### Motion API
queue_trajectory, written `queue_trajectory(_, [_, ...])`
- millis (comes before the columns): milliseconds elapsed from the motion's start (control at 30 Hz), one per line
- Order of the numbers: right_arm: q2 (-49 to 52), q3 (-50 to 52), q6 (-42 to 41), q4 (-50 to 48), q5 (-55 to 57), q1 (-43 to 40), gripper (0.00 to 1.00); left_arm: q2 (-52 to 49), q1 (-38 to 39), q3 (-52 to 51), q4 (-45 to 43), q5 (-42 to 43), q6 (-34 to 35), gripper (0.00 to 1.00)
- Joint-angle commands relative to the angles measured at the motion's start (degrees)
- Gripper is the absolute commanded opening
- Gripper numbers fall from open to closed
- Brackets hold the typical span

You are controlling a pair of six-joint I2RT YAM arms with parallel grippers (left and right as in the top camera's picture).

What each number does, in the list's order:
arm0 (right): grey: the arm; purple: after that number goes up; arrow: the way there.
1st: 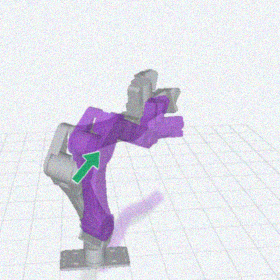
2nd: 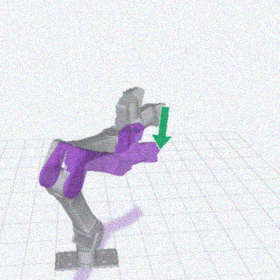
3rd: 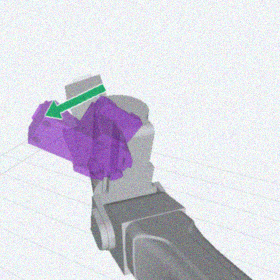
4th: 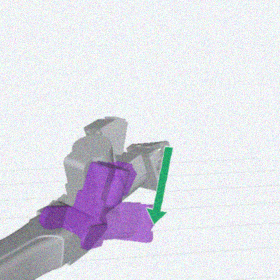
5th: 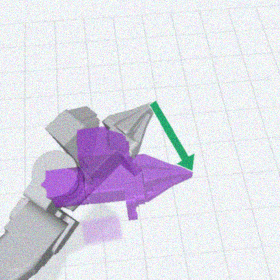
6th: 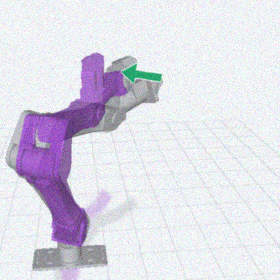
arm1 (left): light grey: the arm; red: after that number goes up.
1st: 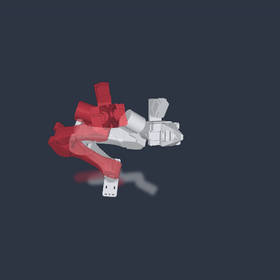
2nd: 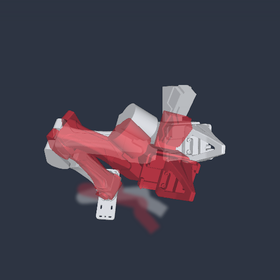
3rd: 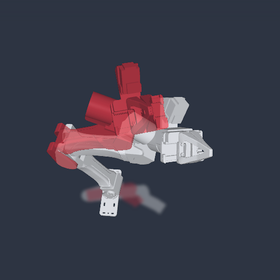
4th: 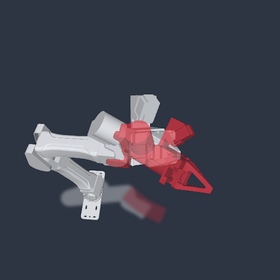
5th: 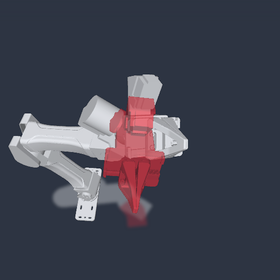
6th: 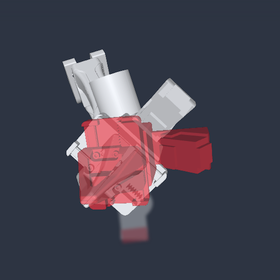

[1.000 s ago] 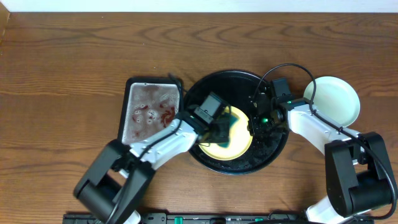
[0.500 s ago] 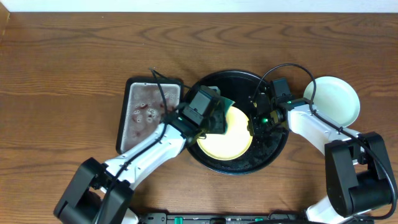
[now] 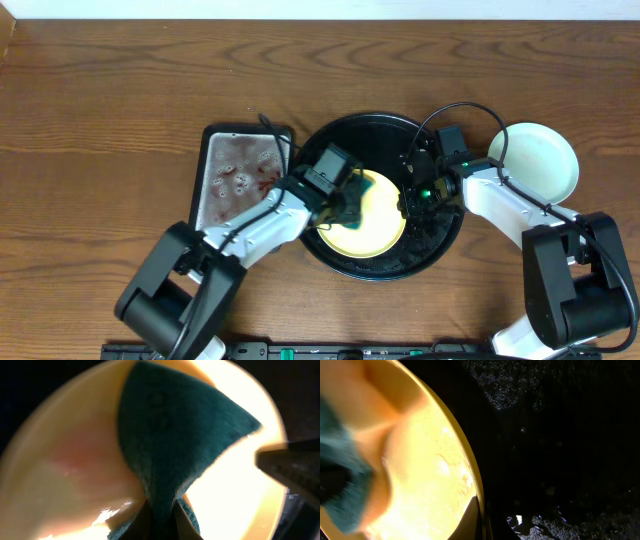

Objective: Clean dirty plates on tray and stack at the side
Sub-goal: 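Scrub the tilted yellow plate with the sponge in the left gripper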

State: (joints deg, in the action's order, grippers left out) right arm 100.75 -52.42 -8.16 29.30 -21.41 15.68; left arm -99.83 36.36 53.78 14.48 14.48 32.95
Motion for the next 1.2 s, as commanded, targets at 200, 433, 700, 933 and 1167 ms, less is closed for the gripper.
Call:
queue_trajectory(200, [0.9, 1.3, -0.2, 0.7, 0.5, 0.9, 0.01, 9.8, -3.4, -1.0, 0.8, -4.4, -1.6, 0.08])
queue_trajectory(433, [0.9, 1.3, -0.2, 0.7, 0.6, 0.9, 0.01, 7.3, 2.1, -1.0, -0.9, -4.5, -0.9, 0.07])
queue_trajectory(700, [0.9, 1.3, -0.2, 0.7, 0.6, 0.9, 0.01, 0.1, 5.1, -1.0, -1.3, -4.7, -1.0, 0.07])
queue_trajectory(933, [0.9, 1.3, -0.2, 0.7, 0.6, 0.9, 0.01, 3.1, 2.2, -0.9, 0.6, -4.7, -3.2, 0.07])
queue_trajectory(1167, [0.9, 1.3, -0.2, -0.3, 0.6, 0.9, 0.08, 13.7, -3.1, -0.9, 2.7, -4.7, -7.5, 0.07])
